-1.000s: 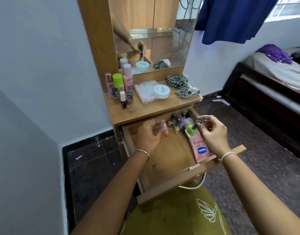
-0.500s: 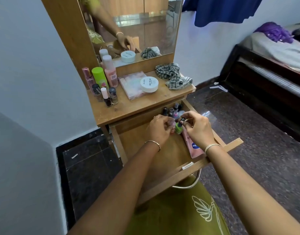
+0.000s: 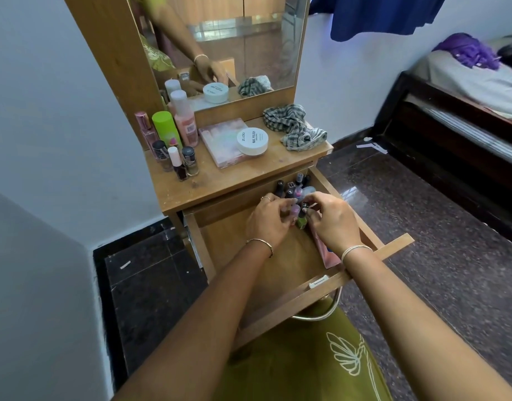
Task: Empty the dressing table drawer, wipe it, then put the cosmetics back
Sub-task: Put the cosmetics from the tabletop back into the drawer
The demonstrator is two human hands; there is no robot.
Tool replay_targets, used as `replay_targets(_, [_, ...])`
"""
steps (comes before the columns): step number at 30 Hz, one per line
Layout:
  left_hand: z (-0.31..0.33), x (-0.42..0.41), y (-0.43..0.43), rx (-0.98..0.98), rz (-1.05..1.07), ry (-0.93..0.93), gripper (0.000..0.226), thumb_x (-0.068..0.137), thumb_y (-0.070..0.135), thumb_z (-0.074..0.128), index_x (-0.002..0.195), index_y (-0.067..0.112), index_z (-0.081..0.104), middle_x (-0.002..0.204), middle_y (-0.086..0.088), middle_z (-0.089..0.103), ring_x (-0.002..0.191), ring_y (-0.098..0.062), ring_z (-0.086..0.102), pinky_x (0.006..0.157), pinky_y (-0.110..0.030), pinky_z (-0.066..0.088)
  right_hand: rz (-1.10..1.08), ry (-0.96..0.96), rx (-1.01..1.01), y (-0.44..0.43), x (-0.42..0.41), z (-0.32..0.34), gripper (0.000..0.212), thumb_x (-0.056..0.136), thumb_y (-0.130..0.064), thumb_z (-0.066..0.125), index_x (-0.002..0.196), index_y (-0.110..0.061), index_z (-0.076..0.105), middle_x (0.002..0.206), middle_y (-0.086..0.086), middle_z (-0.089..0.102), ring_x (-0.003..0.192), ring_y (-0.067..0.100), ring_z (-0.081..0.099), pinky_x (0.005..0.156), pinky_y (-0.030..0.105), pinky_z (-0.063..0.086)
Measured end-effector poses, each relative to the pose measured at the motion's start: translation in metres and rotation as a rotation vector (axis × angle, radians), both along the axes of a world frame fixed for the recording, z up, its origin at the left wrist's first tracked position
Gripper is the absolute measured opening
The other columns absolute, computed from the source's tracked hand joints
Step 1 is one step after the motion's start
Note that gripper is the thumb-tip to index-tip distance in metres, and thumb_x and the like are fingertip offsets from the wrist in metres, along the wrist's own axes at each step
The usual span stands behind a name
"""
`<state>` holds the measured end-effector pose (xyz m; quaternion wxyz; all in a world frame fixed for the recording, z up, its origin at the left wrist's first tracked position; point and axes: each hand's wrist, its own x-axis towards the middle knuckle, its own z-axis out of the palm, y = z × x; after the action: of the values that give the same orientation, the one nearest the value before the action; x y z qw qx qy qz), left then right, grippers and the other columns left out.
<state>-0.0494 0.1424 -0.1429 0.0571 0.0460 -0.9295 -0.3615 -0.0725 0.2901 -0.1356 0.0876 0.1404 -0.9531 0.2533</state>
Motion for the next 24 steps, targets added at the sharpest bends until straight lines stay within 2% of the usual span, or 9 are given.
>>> replay_targets(3, [0.006, 0.006, -0.003, 0.03, 0.02, 0.029, 0.037, 0.081, 0.024, 0.069, 0.114, 0.04, 0.064, 0.095, 0.013, 0.053, 0.085, -0.013, 0.058, 0.067, -0.027, 0.049, 0.002, -0.004, -0.015, -0.001, 0.002, 0.003, 0.027, 0.084, -0.011, 0.065, 0.108, -0.023, 0.064, 0.102, -0.001, 0.068, 0.094, 0.018, 0.063, 0.078, 0.031, 0.053])
replay_targets(5, [0.012, 0.011, -0.006, 0.074, 0.03, 0.081, 0.035, 0.078, 0.022, 0.071, 0.109, 0.037, 0.066, 0.087, 0.015, 0.052, 0.08, -0.013, 0.058, 0.069, -0.03, 0.052, -0.002, 0.024, -0.058, 0.0, 0.005, 0.009, 0.037, 0.083, -0.008, 0.064, 0.117, -0.023, 0.061, 0.111, -0.001, 0.067, 0.102, 0.018, 0.062, 0.086, 0.029, 0.051])
replay_targets(9, [0.035, 0.024, -0.014, 0.297, 0.091, 0.265, 0.026, 0.076, 0.019, 0.072, 0.101, 0.025, 0.068, 0.079, 0.007, 0.061, 0.068, -0.011, 0.055, 0.07, -0.034, 0.053, 0.003, 0.062, -0.156, -0.011, 0.015, 0.033, 0.051, 0.08, -0.002, 0.057, 0.127, -0.023, 0.058, 0.124, -0.003, 0.063, 0.115, 0.017, 0.054, 0.099, 0.026, 0.04])
replay_targets(11, [0.049, 0.033, -0.021, 0.405, 0.159, 0.313, 0.023, 0.08, 0.019, 0.071, 0.101, 0.026, 0.066, 0.079, 0.005, 0.063, 0.067, -0.012, 0.057, 0.068, -0.033, 0.053, 0.037, 0.073, -0.203, -0.028, 0.02, 0.048, 0.049, 0.08, -0.004, 0.057, 0.127, -0.021, 0.058, 0.123, -0.003, 0.063, 0.115, 0.016, 0.054, 0.099, 0.025, 0.039])
replay_targets(14, [0.066, 0.041, -0.044, 0.463, 0.281, 0.352, 0.019, 0.083, 0.022, 0.067, 0.099, 0.031, 0.063, 0.078, 0.006, 0.063, 0.068, -0.012, 0.059, 0.067, -0.035, 0.055, 0.118, 0.131, -0.246, -0.064, 0.025, 0.068, 0.045, 0.081, -0.008, 0.061, 0.124, -0.02, 0.059, 0.118, -0.001, 0.064, 0.111, 0.018, 0.055, 0.093, 0.024, 0.039])
replay_targets(17, [0.075, 0.044, -0.078, 0.467, 0.402, 0.392, 0.018, 0.083, 0.023, 0.066, 0.099, 0.032, 0.063, 0.082, 0.006, 0.063, 0.07, -0.011, 0.059, 0.067, -0.038, 0.057, 0.195, 0.14, -0.272, -0.103, 0.023, 0.077, 0.044, 0.082, -0.01, 0.061, 0.125, -0.021, 0.058, 0.12, -0.002, 0.063, 0.11, 0.018, 0.056, 0.094, 0.029, 0.043])
replay_targets(20, [0.084, 0.045, -0.114, 0.336, 0.485, 0.455, 0.023, 0.084, 0.025, 0.067, 0.106, 0.027, 0.066, 0.097, 0.001, 0.064, 0.077, -0.009, 0.057, 0.074, -0.029, 0.054, 0.264, 0.14, -0.27, -0.139, 0.016, 0.078, 0.043, 0.085, -0.009, 0.059, 0.126, -0.02, 0.058, 0.119, 0.0, 0.063, 0.107, 0.018, 0.058, 0.091, 0.036, 0.049])
replay_targets(22, [0.091, 0.041, -0.134, 0.246, 0.5, 0.44, 0.028, 0.086, 0.026, 0.066, 0.114, 0.025, 0.065, 0.11, -0.005, 0.059, 0.085, -0.013, 0.057, 0.077, -0.026, 0.051, 0.305, 0.129, -0.249, -0.157, 0.008, 0.077, 0.045, 0.087, -0.008, 0.057, 0.13, -0.02, 0.057, 0.119, 0.002, 0.061, 0.108, 0.019, 0.057, 0.091, 0.034, 0.048])
replay_targets(24, [0.098, 0.034, -0.15, 0.16, 0.482, 0.353, 0.032, 0.088, 0.029, 0.062, 0.12, 0.028, 0.062, 0.114, -0.007, 0.054, 0.09, -0.019, 0.059, 0.079, -0.03, 0.052, 0.322, 0.104, -0.193, -0.173, 0.002, 0.077, 0.05, 0.09, -0.01, 0.056, 0.137, -0.026, 0.051, 0.123, 0.003, 0.056, 0.112, 0.018, 0.053, 0.09, 0.029, 0.044])
